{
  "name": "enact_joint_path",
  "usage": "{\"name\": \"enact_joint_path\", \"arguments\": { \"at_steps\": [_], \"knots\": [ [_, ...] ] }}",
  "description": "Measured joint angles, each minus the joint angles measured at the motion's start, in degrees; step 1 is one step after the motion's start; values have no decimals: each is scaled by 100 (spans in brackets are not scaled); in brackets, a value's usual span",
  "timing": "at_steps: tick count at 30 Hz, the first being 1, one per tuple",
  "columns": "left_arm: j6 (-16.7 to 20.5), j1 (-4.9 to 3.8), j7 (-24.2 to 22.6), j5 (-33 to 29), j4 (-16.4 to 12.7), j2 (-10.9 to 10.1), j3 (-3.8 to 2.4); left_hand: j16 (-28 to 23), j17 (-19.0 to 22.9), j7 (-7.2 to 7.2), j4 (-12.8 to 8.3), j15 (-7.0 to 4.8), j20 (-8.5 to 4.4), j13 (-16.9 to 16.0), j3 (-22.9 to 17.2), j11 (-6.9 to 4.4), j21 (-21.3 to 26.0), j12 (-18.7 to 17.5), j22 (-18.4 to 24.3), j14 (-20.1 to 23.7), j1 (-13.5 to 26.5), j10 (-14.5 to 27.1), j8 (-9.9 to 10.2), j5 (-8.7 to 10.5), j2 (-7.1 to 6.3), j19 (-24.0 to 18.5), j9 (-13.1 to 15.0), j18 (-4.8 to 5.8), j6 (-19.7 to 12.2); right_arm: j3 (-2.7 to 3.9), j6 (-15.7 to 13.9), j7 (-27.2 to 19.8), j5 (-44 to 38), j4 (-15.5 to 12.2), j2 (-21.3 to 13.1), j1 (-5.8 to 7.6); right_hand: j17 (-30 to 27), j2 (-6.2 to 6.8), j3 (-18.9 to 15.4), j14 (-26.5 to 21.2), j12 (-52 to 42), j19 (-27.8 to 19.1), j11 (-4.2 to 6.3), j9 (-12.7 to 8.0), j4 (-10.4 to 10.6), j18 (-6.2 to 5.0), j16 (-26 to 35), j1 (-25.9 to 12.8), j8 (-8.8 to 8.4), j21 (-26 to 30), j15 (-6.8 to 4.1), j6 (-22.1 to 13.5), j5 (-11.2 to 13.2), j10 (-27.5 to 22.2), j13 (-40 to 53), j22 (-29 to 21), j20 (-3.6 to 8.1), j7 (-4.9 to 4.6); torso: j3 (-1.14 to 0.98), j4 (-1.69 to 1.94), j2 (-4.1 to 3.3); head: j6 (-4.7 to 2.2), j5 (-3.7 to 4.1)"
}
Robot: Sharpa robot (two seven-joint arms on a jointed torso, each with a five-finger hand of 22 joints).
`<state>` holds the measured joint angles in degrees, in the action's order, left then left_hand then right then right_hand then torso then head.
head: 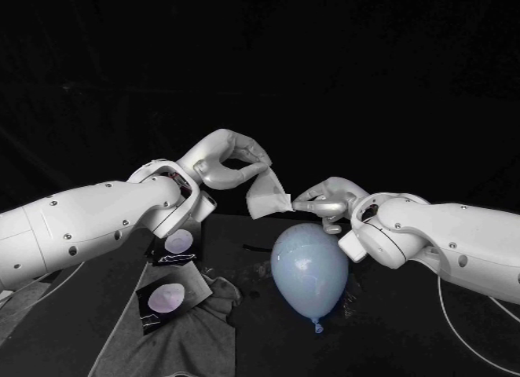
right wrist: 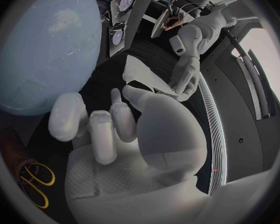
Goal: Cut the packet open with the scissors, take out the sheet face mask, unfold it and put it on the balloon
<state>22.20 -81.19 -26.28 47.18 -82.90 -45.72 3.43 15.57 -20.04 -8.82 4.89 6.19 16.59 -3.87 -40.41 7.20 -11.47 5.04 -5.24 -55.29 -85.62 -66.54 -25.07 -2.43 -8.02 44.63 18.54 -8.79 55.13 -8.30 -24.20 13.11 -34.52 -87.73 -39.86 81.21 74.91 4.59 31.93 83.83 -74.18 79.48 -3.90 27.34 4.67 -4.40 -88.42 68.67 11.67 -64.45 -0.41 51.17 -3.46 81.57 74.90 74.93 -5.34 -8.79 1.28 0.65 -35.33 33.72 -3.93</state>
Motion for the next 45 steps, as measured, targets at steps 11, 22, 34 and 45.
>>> {"name": "enact_joint_path", "arguments": {
  "at_steps": [11,22,34,45],
  "knots": [
    [8,-20,-23,-40,-2,-3,-26,0,1,16,0,0,0,0,0,0,0,0,0,0,6,0,-20,-19,-7,0,0,0,14,-2,-332,-543,177,-21,-104,-2,0,-167,79,-1,-312,242,23,-36,-79,1,-85,167,-28,-532,1,134,0,147,4,-1,-46,26,1,4,3,-30,-3],
    [7,-25,-26,-55,31,2,-28,0,2,2,0,0,0,0,1,0,0,0,1,0,-10,0,-18,-18,9,0,0,0,27,1,-491,-1492,916,-129,-208,0,4,-130,-202,-1,-942,432,31,-88,202,91,-138,-98,-28,-1211,1,261,-31,217,4,2,-21,54,-7,-6,-2,-21,-15],
    [5,-26,-25,-61,37,24,-28,0,-1,0,-16,20,0,0,-15,0,-23,0,2,20,-14,0,-9,-18,13,0,0,0,25,1,-227,-1702,1369,-206,-165,-1,4,-21,-564,-2,-1001,432,31,-161,564,93,-134,-372,-110,-1242,2,320,-31,216,0,2,-21,72,3,-4,-2,-23,12],
    [4,-26,-22,-64,32,12,-28,0,-2,0,-16,20,0,0,-15,0,-23,0,2,20,-14,0,-21,-18,13,0,0,0,23,-1,-90,-1672,1454,-107,27,-8,-1,-8,-680,-2,-1001,431,31,-202,680,93,-129,-385,-173,-1198,2,298,-6,215,3,-2,-21,51,2,3,1,-18,34]
  ]
}}
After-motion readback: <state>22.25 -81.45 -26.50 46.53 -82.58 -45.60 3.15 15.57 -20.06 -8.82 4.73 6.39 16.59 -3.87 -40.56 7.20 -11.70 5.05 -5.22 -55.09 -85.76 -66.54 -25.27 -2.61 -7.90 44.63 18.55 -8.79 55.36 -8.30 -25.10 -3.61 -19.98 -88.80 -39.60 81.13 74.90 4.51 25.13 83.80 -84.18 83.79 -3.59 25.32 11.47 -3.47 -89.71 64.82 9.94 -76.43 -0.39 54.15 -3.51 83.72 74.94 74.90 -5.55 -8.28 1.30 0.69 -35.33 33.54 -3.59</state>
